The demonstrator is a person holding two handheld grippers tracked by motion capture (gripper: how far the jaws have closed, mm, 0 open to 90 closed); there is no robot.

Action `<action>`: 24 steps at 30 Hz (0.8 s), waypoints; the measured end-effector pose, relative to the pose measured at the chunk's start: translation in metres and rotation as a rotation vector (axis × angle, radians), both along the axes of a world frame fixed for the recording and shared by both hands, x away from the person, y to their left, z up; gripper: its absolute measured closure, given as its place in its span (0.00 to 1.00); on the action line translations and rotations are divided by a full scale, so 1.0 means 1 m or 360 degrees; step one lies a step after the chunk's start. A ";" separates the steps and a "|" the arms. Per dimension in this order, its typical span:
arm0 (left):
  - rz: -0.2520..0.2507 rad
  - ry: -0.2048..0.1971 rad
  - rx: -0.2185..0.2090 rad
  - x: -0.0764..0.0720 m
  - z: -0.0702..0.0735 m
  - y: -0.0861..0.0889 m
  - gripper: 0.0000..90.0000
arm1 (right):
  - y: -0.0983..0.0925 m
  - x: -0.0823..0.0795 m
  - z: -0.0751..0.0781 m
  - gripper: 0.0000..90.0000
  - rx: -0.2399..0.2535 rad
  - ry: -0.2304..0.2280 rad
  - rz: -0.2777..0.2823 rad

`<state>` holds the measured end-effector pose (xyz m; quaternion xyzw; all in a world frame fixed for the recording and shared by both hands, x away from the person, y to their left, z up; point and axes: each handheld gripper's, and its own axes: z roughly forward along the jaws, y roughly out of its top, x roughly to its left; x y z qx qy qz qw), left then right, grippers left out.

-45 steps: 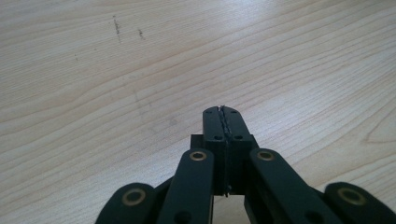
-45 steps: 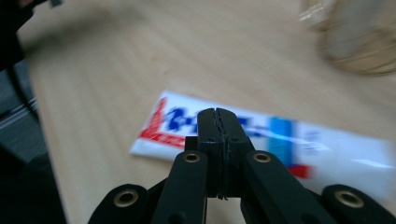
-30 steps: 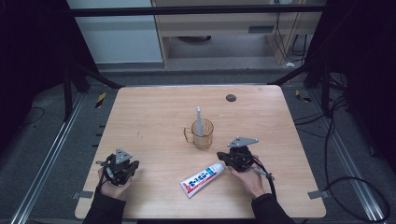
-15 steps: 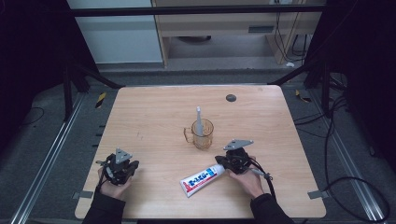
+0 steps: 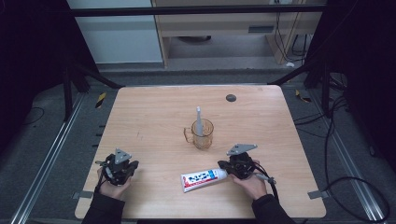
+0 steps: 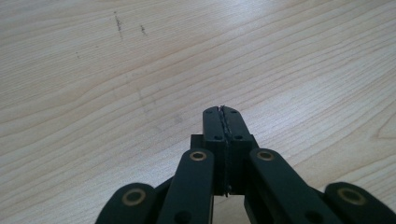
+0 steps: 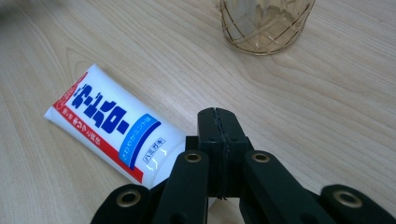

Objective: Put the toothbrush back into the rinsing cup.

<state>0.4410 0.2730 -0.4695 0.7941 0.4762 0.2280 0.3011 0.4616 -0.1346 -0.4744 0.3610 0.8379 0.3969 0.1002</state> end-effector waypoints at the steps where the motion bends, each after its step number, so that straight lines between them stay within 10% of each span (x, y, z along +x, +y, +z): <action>1: 0.0001 0.0000 -0.0001 0.000 0.000 0.000 1.00 | 0.000 -0.001 0.000 1.00 -0.0006 -0.0009 0.0004; 24: -0.0003 0.0007 0.0000 -0.001 0.000 0.000 1.00 | -0.009 -0.033 0.002 1.00 -0.0003 0.0042 0.0081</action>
